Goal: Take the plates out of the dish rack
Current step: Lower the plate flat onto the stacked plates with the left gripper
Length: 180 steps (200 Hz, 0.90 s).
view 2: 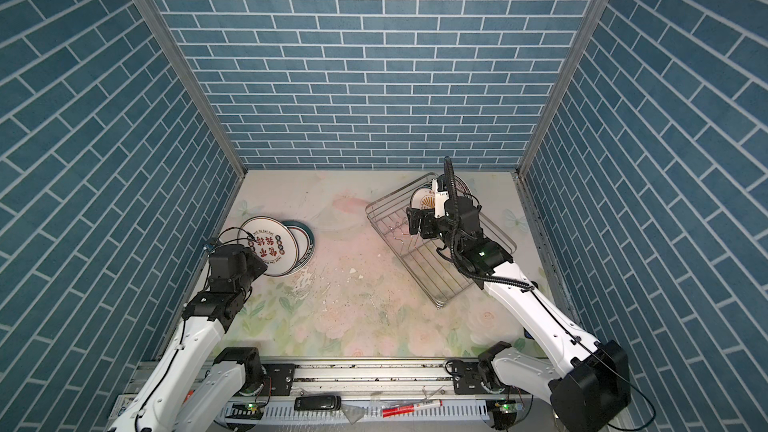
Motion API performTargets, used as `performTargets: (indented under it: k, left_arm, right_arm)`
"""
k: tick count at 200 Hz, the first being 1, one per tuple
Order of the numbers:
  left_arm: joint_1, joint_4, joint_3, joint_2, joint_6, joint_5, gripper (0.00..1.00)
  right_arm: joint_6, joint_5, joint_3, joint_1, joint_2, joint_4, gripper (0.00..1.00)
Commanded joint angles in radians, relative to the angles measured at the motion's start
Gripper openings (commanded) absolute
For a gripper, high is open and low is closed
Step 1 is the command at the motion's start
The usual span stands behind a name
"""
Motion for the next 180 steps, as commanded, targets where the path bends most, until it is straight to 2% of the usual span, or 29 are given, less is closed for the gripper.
performTargets:
  k: [1, 67, 180]
  left_arm:
    - [0.022, 0.018, 0.031, 0.002, -0.021, 0.009, 0.00]
    - [0.111, 0.068, 0.006, 0.078, -0.088, 0.176, 0.00]
    - [0.181, 0.107, -0.015, 0.203, -0.134, 0.279, 0.01]
  right_arm:
    - [-0.038, -0.011, -0.024, 0.004, 0.008, 0.012, 0.99]
    - [-0.038, -0.038, -0.021, 0.004, 0.026, 0.014, 0.99]
    - [-0.038, -0.061, -0.024, 0.004, 0.032, 0.022, 0.99]
